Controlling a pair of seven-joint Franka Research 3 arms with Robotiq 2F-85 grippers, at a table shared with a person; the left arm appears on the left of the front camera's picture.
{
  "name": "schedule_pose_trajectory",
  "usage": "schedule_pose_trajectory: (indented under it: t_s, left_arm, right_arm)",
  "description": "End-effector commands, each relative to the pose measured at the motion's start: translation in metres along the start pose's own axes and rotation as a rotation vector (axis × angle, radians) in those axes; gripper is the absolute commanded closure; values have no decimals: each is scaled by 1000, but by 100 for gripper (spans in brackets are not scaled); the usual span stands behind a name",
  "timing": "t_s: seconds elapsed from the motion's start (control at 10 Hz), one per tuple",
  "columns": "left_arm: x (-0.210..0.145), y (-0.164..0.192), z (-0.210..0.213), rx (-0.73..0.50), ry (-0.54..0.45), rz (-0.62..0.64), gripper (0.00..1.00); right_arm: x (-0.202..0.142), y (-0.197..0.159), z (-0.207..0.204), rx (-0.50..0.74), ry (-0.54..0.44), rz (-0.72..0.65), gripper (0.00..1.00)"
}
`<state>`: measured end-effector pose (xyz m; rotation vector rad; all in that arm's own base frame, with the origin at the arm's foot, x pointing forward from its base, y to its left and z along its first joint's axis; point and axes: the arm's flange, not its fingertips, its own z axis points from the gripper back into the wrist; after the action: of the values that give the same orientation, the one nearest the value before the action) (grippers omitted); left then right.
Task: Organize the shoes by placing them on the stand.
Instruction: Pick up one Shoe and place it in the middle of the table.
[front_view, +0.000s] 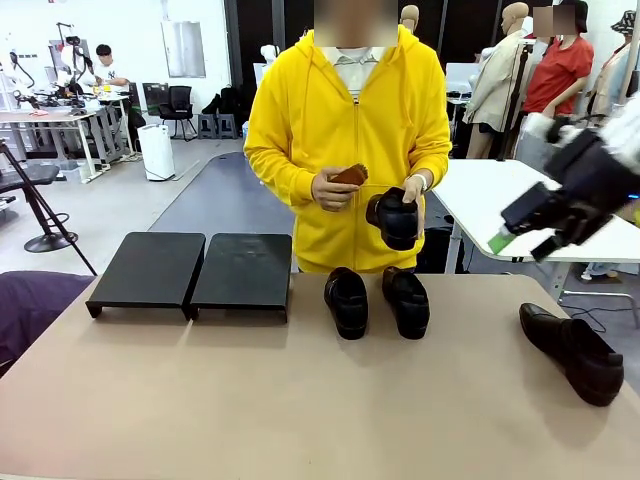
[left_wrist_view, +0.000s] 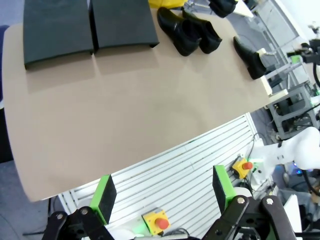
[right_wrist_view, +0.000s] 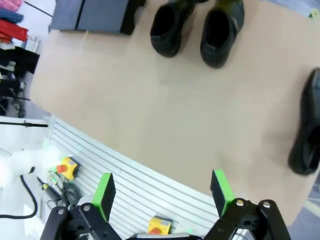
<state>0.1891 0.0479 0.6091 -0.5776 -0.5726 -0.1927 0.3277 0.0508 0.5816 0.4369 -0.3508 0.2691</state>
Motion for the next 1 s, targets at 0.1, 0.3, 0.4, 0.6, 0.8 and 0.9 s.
schedule_pose_trajectory:
  t_s: [0.1, 0.3, 0.4, 0.6, 0.8, 0.9]
  left_arm:
    - [1, 0, 2, -21, -2, -9, 0]
    - [1, 0, 2, -21, -2, -9, 0]
    - [1, 0, 2, -21, -2, -9, 0]
    - [1, 0, 2, -21, -2, -9, 0]
    - [1, 0, 2, -21, -2, -9, 0]
    - [1, 0, 2, -21, -2, -9, 0]
  right_arm:
    - [-27, -2, 13, -19, -54, -72, 0]
    - [-7, -7, 7, 23, -51, -18, 0]
    - [-14, -9, 19, 43, -26, -5, 0]
    - [-73, -10, 90, -18, 44, -40, 0]
    - [-135, 10, 150, 13, 67, -47, 0]
    - [-151, 16, 158, 12, 65, -66, 0]
